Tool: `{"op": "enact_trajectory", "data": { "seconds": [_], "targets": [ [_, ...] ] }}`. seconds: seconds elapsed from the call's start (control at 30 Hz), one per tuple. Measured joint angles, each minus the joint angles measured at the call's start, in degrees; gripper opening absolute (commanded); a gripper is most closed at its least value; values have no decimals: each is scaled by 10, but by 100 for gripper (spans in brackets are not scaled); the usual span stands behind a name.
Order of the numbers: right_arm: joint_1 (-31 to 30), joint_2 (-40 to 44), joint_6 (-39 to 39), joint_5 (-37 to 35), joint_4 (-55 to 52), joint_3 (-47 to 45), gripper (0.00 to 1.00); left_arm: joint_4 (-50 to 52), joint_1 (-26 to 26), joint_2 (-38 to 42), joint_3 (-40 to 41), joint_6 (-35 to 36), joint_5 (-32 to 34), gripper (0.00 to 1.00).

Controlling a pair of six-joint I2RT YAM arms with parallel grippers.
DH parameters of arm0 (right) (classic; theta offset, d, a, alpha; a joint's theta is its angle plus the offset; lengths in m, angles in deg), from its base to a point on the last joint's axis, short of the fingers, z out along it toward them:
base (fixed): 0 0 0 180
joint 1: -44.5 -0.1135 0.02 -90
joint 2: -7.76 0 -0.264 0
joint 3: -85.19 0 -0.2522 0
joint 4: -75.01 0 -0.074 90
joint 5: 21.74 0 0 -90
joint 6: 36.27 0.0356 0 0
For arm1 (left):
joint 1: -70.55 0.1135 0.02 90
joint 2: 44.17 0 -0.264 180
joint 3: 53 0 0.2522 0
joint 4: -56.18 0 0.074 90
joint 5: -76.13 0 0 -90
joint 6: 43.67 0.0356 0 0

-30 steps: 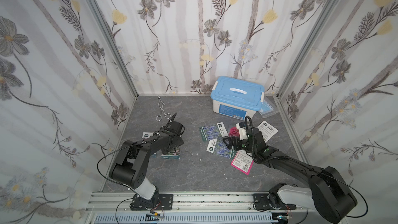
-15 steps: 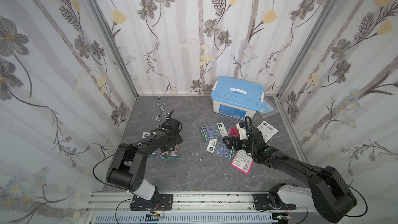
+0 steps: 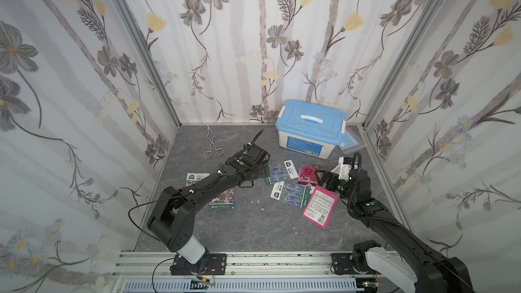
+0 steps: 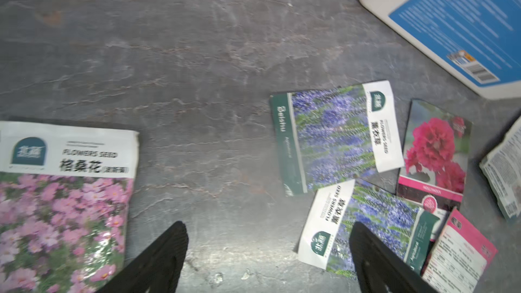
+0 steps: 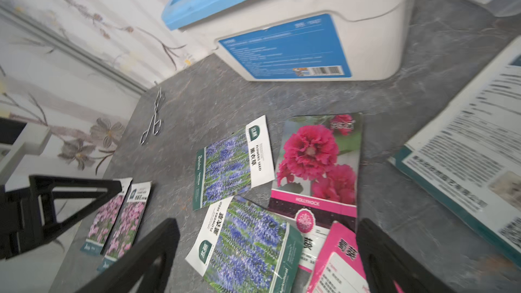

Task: Arrange the seed packets in a row
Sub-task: Move the seed packet to the center of the board.

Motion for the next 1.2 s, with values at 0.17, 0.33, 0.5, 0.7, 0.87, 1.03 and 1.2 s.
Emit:
{"op": "enact_trajectory", "data": {
  "seconds": [0.17, 0.33, 0.5, 0.7, 0.87, 1.03, 1.2],
  "targets": [
    [97, 48, 30, 24, -29, -26, 100, -23, -85, -73, -64, 24, 10, 93],
    [196, 61, 50, 51, -47, -46, 100, -36, -151, -155, -150, 59, 18, 93],
    [281, 37, 57, 83, -53, -54, 100, -59, -183, -235, -239, 96, 1, 93],
    [326, -22, 57, 116, -53, -32, 100, -75, -197, -329, -359, 141, -50, 92],
    [345, -50, 55, 132, -54, -5, 100, -87, -200, -399, -438, 176, -92, 92],
    [347, -83, 48, 143, -52, 35, 98, -92, -205, -451, -491, 200, -119, 91],
    [344, -183, 42, 163, -41, 84, 96, -103, -211, -454, -490, 213, -129, 91]
  ]
}}
